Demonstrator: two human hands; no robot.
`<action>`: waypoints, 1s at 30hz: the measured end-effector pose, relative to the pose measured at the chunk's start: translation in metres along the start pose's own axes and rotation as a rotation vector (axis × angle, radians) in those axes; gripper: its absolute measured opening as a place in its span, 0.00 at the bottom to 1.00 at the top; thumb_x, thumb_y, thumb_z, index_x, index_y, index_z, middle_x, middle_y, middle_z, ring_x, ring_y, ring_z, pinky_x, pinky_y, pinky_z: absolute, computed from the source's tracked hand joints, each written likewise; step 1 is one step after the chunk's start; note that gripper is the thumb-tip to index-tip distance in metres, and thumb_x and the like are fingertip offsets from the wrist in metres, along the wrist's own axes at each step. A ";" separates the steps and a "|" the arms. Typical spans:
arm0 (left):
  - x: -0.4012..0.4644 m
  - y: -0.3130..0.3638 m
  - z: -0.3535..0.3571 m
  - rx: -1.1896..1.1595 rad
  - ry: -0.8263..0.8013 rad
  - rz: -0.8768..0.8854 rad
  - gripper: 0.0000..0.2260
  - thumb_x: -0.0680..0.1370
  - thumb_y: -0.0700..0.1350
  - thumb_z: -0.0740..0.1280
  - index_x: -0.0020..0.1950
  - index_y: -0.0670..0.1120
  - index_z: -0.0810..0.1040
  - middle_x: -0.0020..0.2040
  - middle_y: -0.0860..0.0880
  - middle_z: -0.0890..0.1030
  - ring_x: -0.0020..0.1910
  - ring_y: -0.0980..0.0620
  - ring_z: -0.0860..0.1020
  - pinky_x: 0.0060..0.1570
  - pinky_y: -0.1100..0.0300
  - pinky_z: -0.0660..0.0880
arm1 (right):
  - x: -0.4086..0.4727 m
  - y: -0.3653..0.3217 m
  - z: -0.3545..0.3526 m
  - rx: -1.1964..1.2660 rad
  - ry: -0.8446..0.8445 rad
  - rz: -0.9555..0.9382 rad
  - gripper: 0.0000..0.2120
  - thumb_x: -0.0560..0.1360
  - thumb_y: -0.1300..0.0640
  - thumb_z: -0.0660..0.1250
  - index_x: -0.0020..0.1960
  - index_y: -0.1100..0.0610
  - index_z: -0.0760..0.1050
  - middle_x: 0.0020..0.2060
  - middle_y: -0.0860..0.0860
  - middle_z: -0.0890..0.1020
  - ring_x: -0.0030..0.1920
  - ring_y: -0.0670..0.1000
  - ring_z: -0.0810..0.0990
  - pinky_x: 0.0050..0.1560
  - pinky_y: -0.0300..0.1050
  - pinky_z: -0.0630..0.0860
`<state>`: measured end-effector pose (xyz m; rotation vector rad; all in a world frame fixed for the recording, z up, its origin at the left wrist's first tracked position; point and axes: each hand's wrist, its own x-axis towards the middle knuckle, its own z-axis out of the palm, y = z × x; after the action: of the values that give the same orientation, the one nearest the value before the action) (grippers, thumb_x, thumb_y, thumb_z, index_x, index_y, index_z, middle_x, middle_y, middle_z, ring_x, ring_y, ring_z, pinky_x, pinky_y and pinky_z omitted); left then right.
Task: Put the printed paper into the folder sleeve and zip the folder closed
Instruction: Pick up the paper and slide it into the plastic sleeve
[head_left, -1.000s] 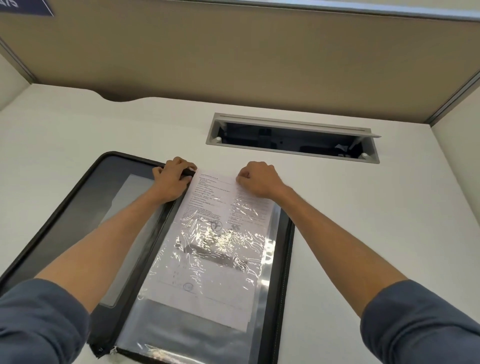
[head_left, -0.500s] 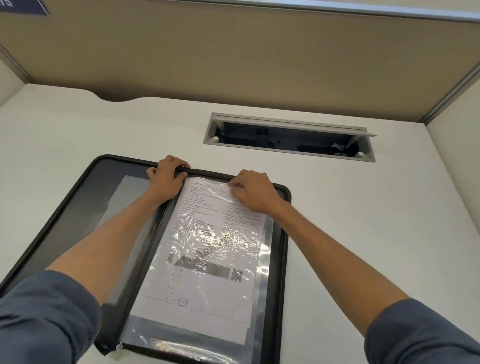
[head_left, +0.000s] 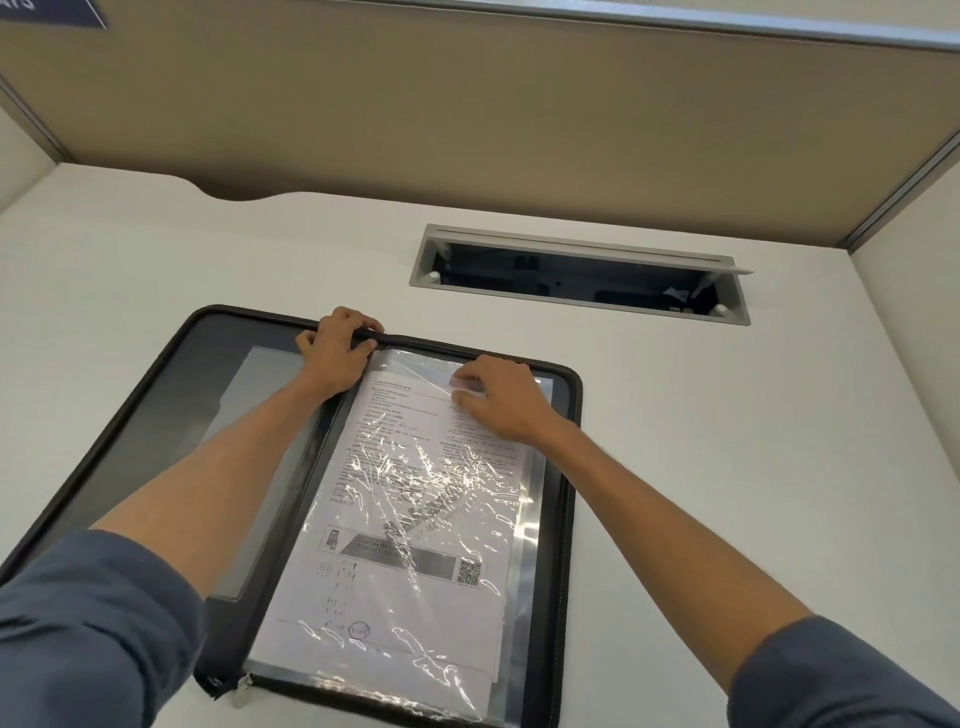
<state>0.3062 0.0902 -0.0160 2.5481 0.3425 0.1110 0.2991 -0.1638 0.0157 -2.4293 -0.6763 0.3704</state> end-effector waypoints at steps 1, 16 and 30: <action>-0.001 0.001 -0.001 -0.006 -0.008 -0.002 0.13 0.78 0.41 0.65 0.61 0.53 0.78 0.64 0.50 0.73 0.67 0.50 0.68 0.59 0.55 0.51 | 0.001 0.000 -0.001 0.007 0.004 0.016 0.13 0.77 0.51 0.64 0.58 0.55 0.79 0.53 0.51 0.82 0.53 0.51 0.79 0.62 0.56 0.72; -0.026 -0.010 0.001 0.013 -0.108 0.120 0.19 0.81 0.43 0.60 0.71 0.55 0.72 0.76 0.50 0.64 0.77 0.51 0.56 0.72 0.46 0.47 | 0.006 -0.007 0.002 -0.219 0.027 0.137 0.20 0.75 0.42 0.64 0.60 0.54 0.74 0.59 0.52 0.77 0.60 0.54 0.73 0.67 0.58 0.62; -0.124 -0.051 -0.038 0.136 0.118 0.075 0.22 0.77 0.56 0.60 0.66 0.47 0.74 0.68 0.45 0.73 0.68 0.43 0.70 0.68 0.41 0.61 | -0.149 -0.038 0.075 -0.227 0.138 0.137 0.35 0.76 0.32 0.51 0.76 0.51 0.59 0.78 0.53 0.57 0.77 0.53 0.53 0.75 0.57 0.51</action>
<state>0.1695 0.1177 -0.0127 2.6963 0.3092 0.2759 0.1309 -0.1838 -0.0048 -2.6961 -0.5167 0.1846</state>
